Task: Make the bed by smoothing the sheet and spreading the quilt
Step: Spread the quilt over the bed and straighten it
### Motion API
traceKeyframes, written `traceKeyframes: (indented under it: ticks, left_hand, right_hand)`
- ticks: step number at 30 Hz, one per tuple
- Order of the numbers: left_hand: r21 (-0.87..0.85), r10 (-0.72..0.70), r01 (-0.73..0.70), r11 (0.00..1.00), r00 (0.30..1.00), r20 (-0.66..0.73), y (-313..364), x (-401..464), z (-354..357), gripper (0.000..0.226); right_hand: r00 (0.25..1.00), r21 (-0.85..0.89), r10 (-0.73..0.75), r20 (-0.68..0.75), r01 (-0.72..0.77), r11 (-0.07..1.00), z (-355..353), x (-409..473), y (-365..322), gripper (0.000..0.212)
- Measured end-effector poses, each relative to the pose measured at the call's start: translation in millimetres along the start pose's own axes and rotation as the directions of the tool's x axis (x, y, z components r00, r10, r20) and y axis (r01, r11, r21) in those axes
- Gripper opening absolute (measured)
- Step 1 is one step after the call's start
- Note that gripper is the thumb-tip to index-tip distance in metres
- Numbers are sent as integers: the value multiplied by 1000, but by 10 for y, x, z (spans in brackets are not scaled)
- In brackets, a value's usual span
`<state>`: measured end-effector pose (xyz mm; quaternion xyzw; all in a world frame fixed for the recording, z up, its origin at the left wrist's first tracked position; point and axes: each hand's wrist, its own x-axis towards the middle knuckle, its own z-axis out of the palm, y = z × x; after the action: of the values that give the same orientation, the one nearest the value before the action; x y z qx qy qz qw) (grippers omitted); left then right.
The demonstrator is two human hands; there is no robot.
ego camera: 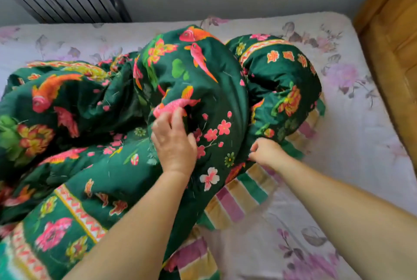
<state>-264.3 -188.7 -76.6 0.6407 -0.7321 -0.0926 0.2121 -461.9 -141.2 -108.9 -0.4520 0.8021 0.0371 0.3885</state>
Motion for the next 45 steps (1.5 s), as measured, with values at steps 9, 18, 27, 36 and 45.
traceKeyframes:
  ticks: [9,18,27,36,45]
  left_hand:
    - [422,-309,18,906,710,633,-609,-1052,411,115]
    - [162,-590,570,805,744,314,-1440,-23,211,43]
    - [-100,-665,665,740,746,40,-1865,474,132,33]
    - [-88,-620,628,774,778,98,-1913,376,191,31]
    - [-42,-590,604,796,789,172,-1154,65,-102,27]
  right_hand:
    - [962,-35,-49,268,60,998,1307,-269,-82,28]
    - [975,-134,-127,182,153,979,1870,-194,-374,86]
    - [903,-360,-373,213,427,829,2138,-55,-928,107]
    - [916,-379,-401,-6,369,849,1951,-70,-931,45]
    - [877,-328,-305,-370,184,927,480,-79,-353,35]
